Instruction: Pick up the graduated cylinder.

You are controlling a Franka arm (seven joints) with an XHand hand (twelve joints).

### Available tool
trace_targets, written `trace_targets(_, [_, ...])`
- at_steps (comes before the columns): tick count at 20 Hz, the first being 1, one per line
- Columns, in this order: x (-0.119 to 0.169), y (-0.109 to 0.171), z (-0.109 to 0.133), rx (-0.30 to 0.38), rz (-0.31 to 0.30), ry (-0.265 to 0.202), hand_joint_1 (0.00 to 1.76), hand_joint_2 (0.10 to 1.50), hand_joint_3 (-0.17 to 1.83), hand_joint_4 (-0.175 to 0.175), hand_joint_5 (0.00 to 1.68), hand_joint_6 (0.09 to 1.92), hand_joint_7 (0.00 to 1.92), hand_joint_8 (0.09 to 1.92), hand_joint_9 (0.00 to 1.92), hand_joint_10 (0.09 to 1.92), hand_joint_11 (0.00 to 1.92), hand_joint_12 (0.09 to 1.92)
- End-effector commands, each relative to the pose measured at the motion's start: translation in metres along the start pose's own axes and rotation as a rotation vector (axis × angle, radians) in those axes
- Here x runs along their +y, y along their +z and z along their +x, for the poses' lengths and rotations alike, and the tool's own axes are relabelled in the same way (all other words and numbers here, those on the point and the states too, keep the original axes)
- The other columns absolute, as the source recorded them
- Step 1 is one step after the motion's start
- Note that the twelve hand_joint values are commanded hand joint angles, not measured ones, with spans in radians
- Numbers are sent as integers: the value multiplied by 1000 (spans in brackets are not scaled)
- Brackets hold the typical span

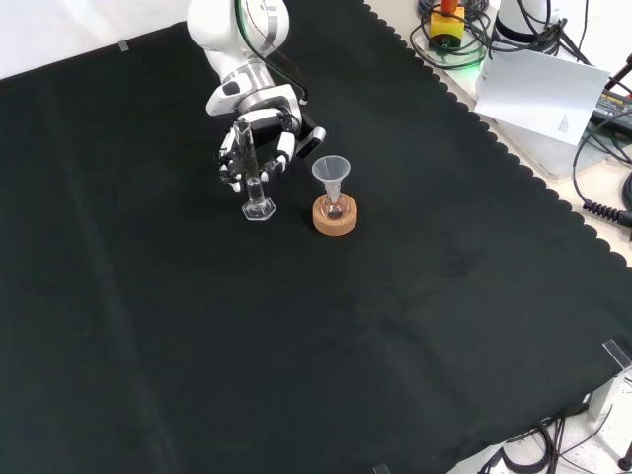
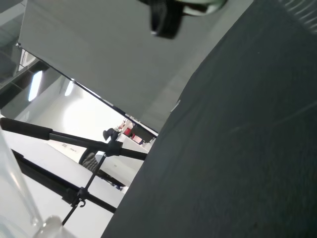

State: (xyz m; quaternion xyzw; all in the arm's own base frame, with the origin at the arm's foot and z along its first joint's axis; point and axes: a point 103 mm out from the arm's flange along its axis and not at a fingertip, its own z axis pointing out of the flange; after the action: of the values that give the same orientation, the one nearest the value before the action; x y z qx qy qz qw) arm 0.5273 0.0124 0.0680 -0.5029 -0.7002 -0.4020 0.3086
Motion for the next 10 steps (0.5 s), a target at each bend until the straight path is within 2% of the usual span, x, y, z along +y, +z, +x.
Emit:
trace_targets(1, [4, -2, 5, -70, -7, -2, 1393, 918, 694, -73, 920, 777, 763, 690, 1052, 361, 860, 963])
trace_targets(6, [8, -3, 12, -156, 4, -7, 1430, 925, 706, -102, 954, 856, 811, 725, 1079, 412, 899, 940])
trace_targets(10, [11, -7, 14, -176, 29, 6, 1439, 924, 706, -110, 961, 869, 839, 725, 1095, 422, 930, 934])
